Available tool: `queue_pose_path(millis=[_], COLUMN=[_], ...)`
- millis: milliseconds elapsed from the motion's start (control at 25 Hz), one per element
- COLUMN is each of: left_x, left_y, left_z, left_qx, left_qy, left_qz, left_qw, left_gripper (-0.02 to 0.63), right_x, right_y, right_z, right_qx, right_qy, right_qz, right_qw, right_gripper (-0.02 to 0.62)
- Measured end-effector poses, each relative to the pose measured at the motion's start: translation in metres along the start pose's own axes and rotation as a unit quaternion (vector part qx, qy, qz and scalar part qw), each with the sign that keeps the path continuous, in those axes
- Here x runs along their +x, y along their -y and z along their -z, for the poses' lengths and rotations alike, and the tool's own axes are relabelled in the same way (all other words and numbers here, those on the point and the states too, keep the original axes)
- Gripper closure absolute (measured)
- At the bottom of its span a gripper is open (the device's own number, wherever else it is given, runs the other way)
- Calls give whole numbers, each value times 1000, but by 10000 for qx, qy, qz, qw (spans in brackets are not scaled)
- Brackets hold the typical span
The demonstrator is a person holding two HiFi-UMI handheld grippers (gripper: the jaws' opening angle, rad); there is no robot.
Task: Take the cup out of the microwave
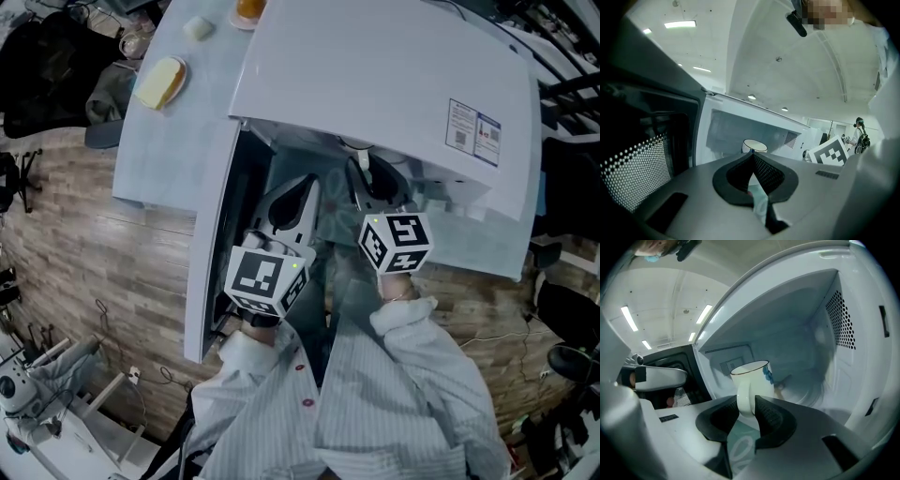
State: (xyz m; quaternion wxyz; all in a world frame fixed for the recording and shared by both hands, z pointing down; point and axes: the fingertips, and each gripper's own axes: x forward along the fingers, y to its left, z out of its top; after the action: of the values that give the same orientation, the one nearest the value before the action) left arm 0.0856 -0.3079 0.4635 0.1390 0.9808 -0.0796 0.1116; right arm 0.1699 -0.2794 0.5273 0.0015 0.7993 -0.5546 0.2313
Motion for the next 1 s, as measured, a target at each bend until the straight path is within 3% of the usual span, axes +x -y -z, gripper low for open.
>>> queue_pose_path(millis=[200, 440, 1000], left_x=[0, -1, -4], left_y=[-2, -3, 9], left_z=[-2, -4, -21], left_qx=[-15, -24, 70], left_qy=[22, 56, 206], left_qz=[-5, -20, 9], left_qw=[10000, 10000, 9998], left_gripper=[597, 597, 597], right_x=[-1, -3, -22], right_y=[-1, -2, -15], right_z=[-4, -9, -15], right_qx=[-359, -389, 196], right_qy=[92, 186, 243], right_qz=[94, 40, -232], right_qw=[9993, 9991, 9992], right_gripper=[497, 509, 512])
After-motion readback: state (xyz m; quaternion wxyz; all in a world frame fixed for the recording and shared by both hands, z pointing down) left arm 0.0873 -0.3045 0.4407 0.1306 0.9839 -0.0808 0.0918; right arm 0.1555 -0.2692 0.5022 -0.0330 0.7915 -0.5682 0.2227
